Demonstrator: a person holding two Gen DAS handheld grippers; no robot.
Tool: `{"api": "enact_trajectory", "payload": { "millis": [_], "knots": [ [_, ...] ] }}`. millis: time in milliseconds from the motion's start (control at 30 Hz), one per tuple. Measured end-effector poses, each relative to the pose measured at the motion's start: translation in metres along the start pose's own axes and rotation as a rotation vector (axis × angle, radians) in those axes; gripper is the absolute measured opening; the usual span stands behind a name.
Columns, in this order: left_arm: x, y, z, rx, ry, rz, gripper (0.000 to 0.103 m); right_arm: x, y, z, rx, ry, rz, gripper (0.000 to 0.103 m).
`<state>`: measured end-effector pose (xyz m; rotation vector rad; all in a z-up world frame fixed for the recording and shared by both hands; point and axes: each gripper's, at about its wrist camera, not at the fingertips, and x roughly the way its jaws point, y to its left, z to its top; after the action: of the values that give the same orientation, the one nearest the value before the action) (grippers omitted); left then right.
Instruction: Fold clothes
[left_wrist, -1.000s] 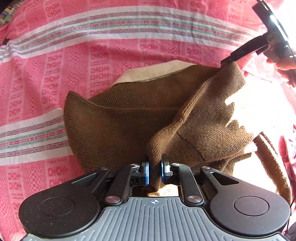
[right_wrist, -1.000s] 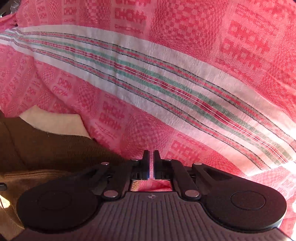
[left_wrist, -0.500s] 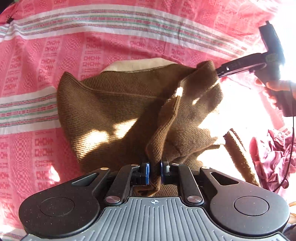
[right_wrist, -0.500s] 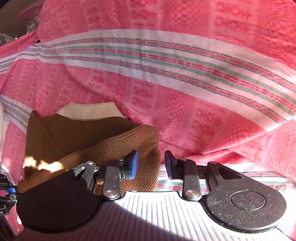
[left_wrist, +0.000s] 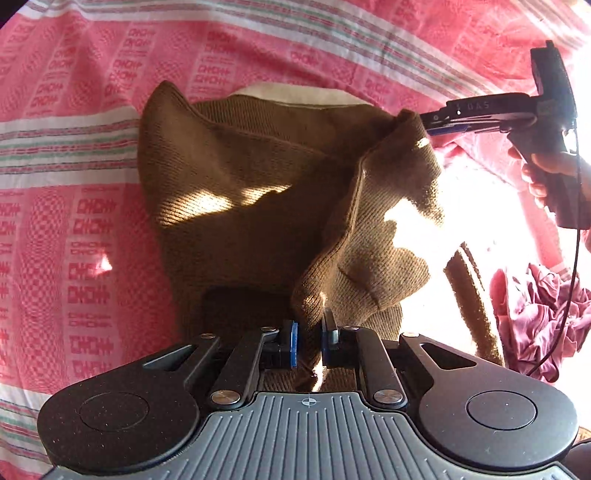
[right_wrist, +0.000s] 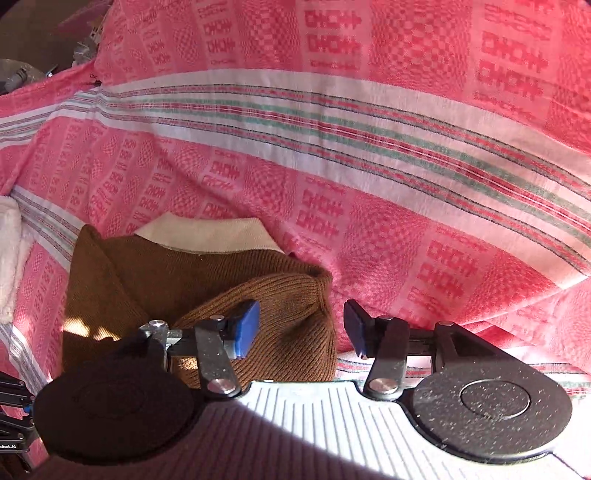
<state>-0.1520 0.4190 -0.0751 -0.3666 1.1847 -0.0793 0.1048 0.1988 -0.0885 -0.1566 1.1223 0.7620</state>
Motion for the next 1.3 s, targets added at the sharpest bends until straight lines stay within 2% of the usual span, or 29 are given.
{"api": "enact_trajectory", "payload": {
  "millis": [133,200,233,267,333,433,500,533,633,767,800,833,867,900,1033,1133,1200,1300],
  "knots": [
    [0.002,0.001,0.002,0.016,-0.001,0.03,0.009,0.022,0.009,0.004,-0.036,0.025,-0.032,0.067],
    [0.003,0.001,0.004,0.022,-0.001,0.045,0.009,0.034,0.01,0.004,-0.038,0.039,-0.04,0.065],
    [0.003,0.001,0.005,0.024,-0.002,0.052,0.009,0.038,0.009,0.003,-0.036,0.032,-0.038,0.056],
    [0.003,0.001,0.006,0.026,-0.006,0.057,0.009,0.034,0.006,0.003,-0.018,0.012,-0.04,0.022],
    [0.0,-0.001,0.012,0.037,-0.029,0.062,0.009,0.027,-0.002,0.002,0.019,-0.028,-0.045,0.02],
    [0.002,0.002,0.029,0.035,-0.057,0.078,0.009,0.016,-0.036,0.003,0.128,-0.055,-0.069,0.015],
    [0.016,0.008,0.04,0.032,-0.043,0.11,0.009,0.018,-0.055,0.0,0.181,-0.051,-0.136,0.0],
    [0.023,0.011,0.044,0.029,-0.03,0.125,0.009,0.02,-0.061,-0.001,0.189,-0.039,-0.175,0.0],
    [0.033,0.017,0.047,0.021,-0.012,0.137,0.01,0.013,-0.069,-0.009,0.213,-0.043,-0.136,0.0],
    [0.03,0.016,0.046,0.041,-0.014,0.142,0.012,-0.009,-0.058,-0.02,0.159,-0.027,-0.031,0.01],
    [0.03,0.017,0.046,0.041,-0.013,0.144,0.014,-0.013,-0.053,-0.023,0.148,-0.018,-0.014,0.027],
    [0.03,0.016,0.046,0.041,-0.014,0.146,0.017,-0.016,-0.048,-0.025,0.137,-0.008,0.003,0.04],
    [0.03,0.015,0.046,0.042,-0.017,0.148,0.022,-0.018,-0.044,-0.027,0.13,-0.008,0.011,0.07],
    [0.029,0.015,0.045,0.042,-0.02,0.15,0.024,-0.02,-0.04,-0.029,0.121,-0.007,0.02,0.081],
    [0.029,0.009,0.04,0.035,-0.051,0.173,0.027,-0.019,-0.022,-0.029,0.082,-0.002,0.035,0.08],
    [0.03,0.012,0.035,-0.005,-0.087,0.168,0.034,-0.034,-0.017,-0.02,0.102,-0.091,0.041,0.079],
    [0.031,0.012,0.033,-0.024,-0.113,0.164,0.037,-0.044,-0.016,-0.014,0.115,-0.138,0.063,0.082],
    [0.032,0.013,0.029,-0.042,-0.145,0.157,0.038,-0.026,-0.004,0.0,0.049,-0.053,0.024,0.086]
  ]
}}
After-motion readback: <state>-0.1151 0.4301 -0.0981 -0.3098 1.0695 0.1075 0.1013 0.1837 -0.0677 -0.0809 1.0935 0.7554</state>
